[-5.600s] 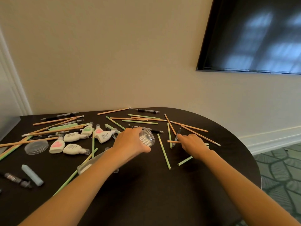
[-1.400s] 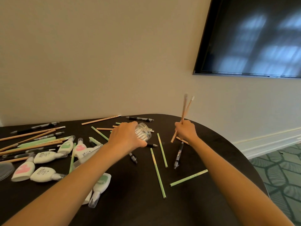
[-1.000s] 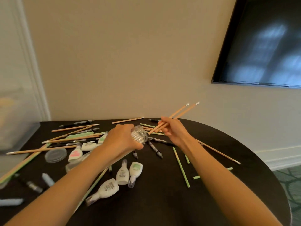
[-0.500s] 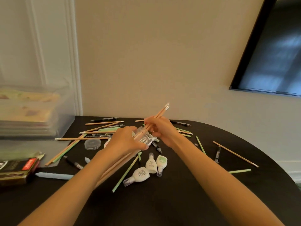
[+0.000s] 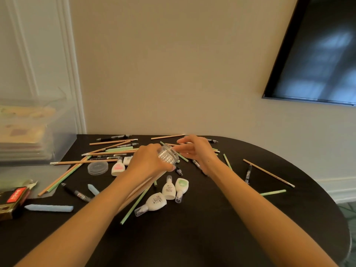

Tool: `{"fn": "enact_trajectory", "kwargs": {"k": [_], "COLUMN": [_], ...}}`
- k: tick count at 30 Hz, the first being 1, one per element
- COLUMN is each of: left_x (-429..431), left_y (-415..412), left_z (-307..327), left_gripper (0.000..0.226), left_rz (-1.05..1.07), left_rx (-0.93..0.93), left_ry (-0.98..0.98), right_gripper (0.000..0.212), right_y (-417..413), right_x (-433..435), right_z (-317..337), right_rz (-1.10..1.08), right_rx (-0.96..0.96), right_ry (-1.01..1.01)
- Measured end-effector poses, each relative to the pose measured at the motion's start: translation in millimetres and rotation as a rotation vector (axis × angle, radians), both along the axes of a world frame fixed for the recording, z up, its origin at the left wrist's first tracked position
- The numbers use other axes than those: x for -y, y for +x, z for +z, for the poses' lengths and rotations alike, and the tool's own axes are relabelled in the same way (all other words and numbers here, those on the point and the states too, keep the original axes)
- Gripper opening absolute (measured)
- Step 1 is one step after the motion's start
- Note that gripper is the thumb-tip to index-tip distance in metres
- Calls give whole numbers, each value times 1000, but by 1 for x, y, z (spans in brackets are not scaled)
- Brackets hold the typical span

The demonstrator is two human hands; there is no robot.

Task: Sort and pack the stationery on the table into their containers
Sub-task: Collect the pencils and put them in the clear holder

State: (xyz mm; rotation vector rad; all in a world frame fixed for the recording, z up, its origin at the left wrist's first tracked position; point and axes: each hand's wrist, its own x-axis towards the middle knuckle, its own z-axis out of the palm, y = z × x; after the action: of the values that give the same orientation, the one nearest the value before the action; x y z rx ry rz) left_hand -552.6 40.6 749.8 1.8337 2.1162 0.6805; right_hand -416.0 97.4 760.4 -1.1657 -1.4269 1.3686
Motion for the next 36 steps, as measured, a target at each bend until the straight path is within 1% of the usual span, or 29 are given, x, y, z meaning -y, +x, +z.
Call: {"fn": "enact_trajectory", "kwargs": {"k": [3,5,7,8,11,13,15,18,21,23,27,31,33,34,36], "left_x": [-12,-19,-30,-35,-54,-63,-71,-83,-90,-93,-96,-93,-90,-88,-84], "left_y": [20,37,58,70,104,121,132,147,159,167,178,177,173,170,164], "left_z": [-1,-2,-3,-4,-8,-10,-11,-15,-19,-21,-24,-23,-22,-22,-21], "left_gripper": [71,70,68,67,68,67,66,68,69,69,70,70,68,68,70], "left_rz": [-26,-55,-91,-114,-175,-193,-205,-207,-221,-234,-248,-248,-236,-229,-205], "left_rx": [-9,-5,-10,-11,-36,-54,-73,-113,-142,-152,-163,-168,-162,-159,-148], "left_ry": [-10,-15,-22,-25,-46,-60,-64,-69,-77,-76,-58,-47,-37,-32,-36], "right_gripper": [23,20,20,21,26,33,40,38,29,28,24,14,13,12,11], "right_y": [35,65,102,123,182,215,239,265,277,280,282,275,261,253,236], "right_x": [-22,-40,-59,-67,-87,-99,-109,-118,-121,-122,-118,-100,-91,-86,-75], "right_z": [-14,-29,-47,-54,-71,-78,-82,-88,-97,-100,-102,-89,-75,-68,-54], "right_rz": [-127,-231,-337,-388,-501,-525,-534,-481,-430,-447,-454,-566,-568,-521,-390], "right_rx": [47,117,217,309,674,893,1085,1234,1347,1355,1288,1141,1021,923,652], "right_ry": [-60,-90,-67,-18,110,83,-2,-91,-32,7,82,287,412,439,399]}}
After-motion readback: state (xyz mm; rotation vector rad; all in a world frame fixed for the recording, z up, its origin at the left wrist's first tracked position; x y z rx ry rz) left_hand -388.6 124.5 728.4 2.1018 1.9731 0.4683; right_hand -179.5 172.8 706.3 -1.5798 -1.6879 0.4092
